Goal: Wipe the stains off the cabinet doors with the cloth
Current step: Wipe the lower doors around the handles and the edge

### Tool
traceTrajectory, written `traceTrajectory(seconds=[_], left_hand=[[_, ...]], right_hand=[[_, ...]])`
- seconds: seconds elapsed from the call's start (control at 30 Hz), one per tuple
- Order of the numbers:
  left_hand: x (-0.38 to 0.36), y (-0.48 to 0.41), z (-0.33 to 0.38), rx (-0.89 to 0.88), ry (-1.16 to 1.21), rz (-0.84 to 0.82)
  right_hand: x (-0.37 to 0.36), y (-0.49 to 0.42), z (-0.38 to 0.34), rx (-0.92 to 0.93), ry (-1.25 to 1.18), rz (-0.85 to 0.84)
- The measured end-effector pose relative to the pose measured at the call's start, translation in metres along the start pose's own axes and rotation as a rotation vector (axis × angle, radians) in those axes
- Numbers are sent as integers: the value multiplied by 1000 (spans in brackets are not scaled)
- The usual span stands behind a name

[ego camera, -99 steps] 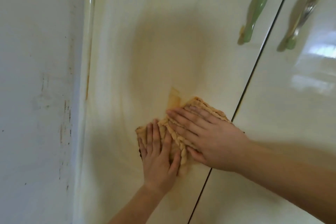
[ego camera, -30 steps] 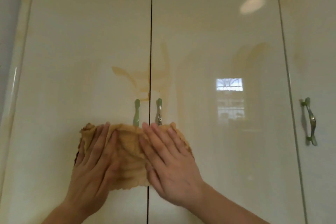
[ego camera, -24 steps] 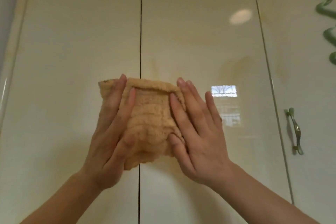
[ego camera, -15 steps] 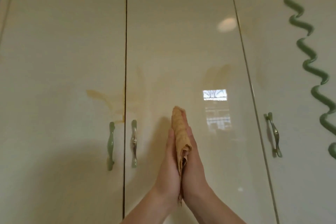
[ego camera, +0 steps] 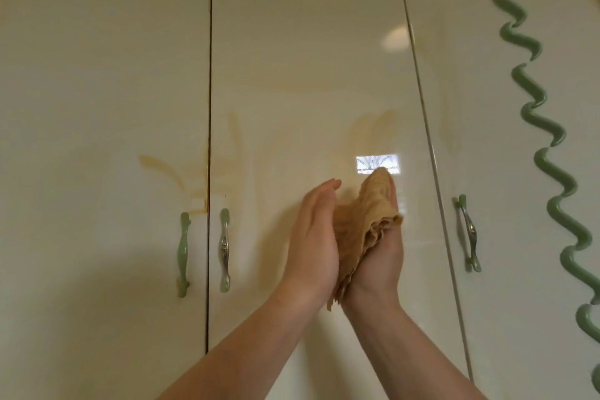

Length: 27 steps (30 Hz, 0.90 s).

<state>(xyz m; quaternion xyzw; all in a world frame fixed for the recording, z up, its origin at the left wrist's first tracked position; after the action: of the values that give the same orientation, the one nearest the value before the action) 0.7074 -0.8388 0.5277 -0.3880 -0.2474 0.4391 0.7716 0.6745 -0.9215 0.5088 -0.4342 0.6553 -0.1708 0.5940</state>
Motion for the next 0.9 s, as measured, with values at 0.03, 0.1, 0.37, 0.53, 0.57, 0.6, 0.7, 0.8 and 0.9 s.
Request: traceTrajectory(seconds=[0.03,0.1,0.37,0.53,0.57,0.6,0.7,0.8,0.9], left_hand=[[7,-5,11,-42,-65,36],[24,-11,20,-74,-191,72],[126,-39,20,-31,-503,282],[187,-42,32,-62,-526,378],[199,-40,35,-69,-536,395],[211,-37,35,-76,-548,406],[240,-27,33,-81,-591,420],[274,-17,31,-58,-606,442],[315,-5,33,-35,-630,488]], right_hand=[[-2,-6,-13,35,66,7],[2,-23,-50,255,260,73],[17,-118,-115,658,1363,-25],[26,-146,-67,566,1806,89],[18,-144,-58,566,1805,86],[8,-140,-46,572,1811,59],[-34,-122,0,623,1857,-120],[-92,-104,61,655,1839,-407],[-154,-90,119,624,1806,-660]])
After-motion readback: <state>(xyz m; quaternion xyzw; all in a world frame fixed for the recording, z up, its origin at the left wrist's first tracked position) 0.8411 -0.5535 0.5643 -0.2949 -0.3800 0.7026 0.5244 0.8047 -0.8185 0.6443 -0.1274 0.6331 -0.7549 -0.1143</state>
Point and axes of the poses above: each hand's wrist, its own y-axis away from the middle knuckle, its own x-axis out of the back of the hand, z = x × y, the point moved 8 cm from there along -y, towards the middle knuckle, and after that the axes turned 9 degrees about -y, right-handed, at the moved point
